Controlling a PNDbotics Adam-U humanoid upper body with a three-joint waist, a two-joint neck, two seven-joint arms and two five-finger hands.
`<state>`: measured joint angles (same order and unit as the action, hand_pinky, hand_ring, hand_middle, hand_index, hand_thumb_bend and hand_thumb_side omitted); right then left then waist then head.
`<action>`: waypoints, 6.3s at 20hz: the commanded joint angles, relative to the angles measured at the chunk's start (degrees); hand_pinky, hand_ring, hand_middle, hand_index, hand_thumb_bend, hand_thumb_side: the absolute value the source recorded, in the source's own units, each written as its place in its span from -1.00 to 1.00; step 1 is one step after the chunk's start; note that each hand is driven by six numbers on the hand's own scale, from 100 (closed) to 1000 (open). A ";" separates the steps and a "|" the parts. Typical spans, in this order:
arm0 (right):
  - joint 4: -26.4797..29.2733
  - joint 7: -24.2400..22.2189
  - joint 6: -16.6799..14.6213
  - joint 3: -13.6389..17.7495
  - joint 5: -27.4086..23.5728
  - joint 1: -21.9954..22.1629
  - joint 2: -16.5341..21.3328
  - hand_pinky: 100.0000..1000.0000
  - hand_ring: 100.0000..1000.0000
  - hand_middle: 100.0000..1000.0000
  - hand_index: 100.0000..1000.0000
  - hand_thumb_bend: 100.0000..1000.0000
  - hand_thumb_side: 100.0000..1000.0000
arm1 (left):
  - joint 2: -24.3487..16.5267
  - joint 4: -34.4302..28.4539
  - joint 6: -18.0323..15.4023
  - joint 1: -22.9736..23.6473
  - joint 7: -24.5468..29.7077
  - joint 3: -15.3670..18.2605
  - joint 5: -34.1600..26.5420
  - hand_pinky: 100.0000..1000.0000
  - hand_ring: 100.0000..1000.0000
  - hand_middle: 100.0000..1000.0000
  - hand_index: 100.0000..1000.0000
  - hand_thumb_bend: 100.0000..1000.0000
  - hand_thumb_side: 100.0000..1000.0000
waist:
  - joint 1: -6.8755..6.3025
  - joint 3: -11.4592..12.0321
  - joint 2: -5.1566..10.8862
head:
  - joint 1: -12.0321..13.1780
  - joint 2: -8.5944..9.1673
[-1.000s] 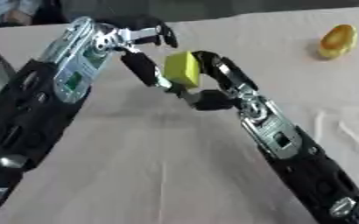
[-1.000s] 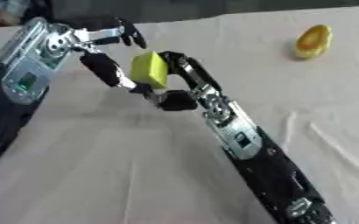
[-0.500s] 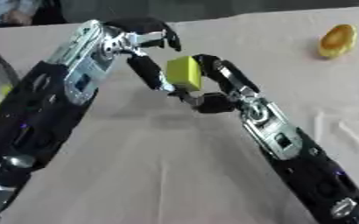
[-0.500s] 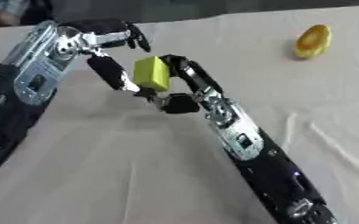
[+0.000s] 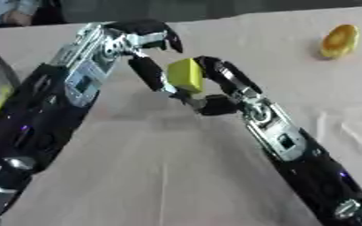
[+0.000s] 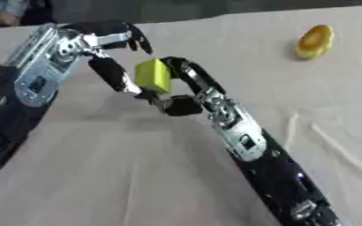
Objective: Pick up the objects with one hand, pass them to the other hand, and then place them into the box on the other side of the table.
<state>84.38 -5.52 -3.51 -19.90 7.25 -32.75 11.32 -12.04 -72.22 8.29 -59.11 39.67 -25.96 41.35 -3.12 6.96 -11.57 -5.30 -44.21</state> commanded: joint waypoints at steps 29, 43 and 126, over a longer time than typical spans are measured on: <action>1.49 1.91 1.67 -1.14 -1.06 -1.64 -1.45 0.58 0.34 -0.14 0.13 -1.00 -1.00 | -0.84 -5.79 1.89 -0.15 1.94 -0.91 -0.43 0.47 0.31 0.12 0.21 -0.51 -0.46 | -0.49 0.05 1.73 | -0.14 0.09; 1.37 3.34 3.19 -0.81 -2.35 -1.30 -1.28 0.58 0.37 -0.08 0.23 -0.56 -0.89 | -0.94 -7.87 2.65 0.04 -0.38 -0.96 3.65 0.38 0.15 -0.09 0.00 -0.58 -0.46 | -0.41 0.05 1.81 | -0.05 0.09; 3.56 2.16 5.40 1.26 2.13 -1.94 3.09 0.62 0.62 0.41 0.62 -0.04 -0.58 | -35.91 -4.02 20.97 25.60 -18.17 25.85 -6.77 0.33 0.10 -0.14 -0.06 -0.49 -0.61 | 1.21 0.68 1.03 | 10.12 0.09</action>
<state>86.54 -3.59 1.96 -19.14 9.76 -33.74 13.49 -45.87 -76.69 29.16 -33.01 21.81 -1.18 34.76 -2.48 7.58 -11.57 4.41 -44.21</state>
